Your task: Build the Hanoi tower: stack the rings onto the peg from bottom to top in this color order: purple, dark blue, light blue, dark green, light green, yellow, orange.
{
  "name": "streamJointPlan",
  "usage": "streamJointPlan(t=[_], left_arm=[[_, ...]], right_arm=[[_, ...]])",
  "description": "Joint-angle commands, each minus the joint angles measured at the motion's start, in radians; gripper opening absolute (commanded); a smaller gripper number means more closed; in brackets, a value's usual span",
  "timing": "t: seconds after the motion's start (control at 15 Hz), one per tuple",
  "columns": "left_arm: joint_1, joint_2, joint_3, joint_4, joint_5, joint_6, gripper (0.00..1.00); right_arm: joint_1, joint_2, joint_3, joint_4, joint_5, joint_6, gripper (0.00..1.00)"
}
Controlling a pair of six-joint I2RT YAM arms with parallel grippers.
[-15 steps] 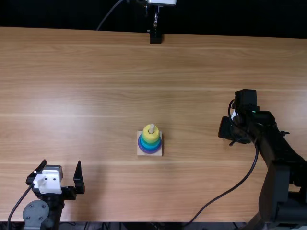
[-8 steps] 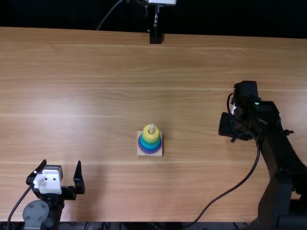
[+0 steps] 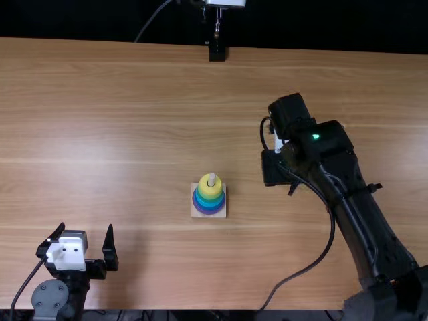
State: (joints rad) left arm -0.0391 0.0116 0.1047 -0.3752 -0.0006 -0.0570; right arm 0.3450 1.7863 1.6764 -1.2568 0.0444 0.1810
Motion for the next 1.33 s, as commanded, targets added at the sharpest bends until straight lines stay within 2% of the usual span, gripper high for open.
streamJointPlan(t=[0.0,0.2,0.53,1.07,1.27], left_arm=[[0.004,-0.012,-0.105,-0.079,-0.009,0.002,1.00],[0.004,-0.012,-0.105,-0.079,-0.009,0.002,1.00],[0.004,-0.012,-0.105,-0.079,-0.009,0.004,1.00],[0.004,-0.012,-0.105,-0.079,-0.009,0.002,1.00],[0.004,-0.012,-0.105,-0.079,-0.009,0.002,1.00]], right_arm=[[0.051,-0.016,0.086,-0.029,-0.002,-0.008,0.02],[0.144,-0.007,0.189,-0.083,-0.002,-0.006,0.03],[0.265,0.016,0.241,-0.095,-0.002,0.005,0.02],[0.333,0.090,0.250,-0.081,-0.002,0.009,0.02],[0.351,0.120,0.336,-0.092,-0.002,0.009,0.02]])
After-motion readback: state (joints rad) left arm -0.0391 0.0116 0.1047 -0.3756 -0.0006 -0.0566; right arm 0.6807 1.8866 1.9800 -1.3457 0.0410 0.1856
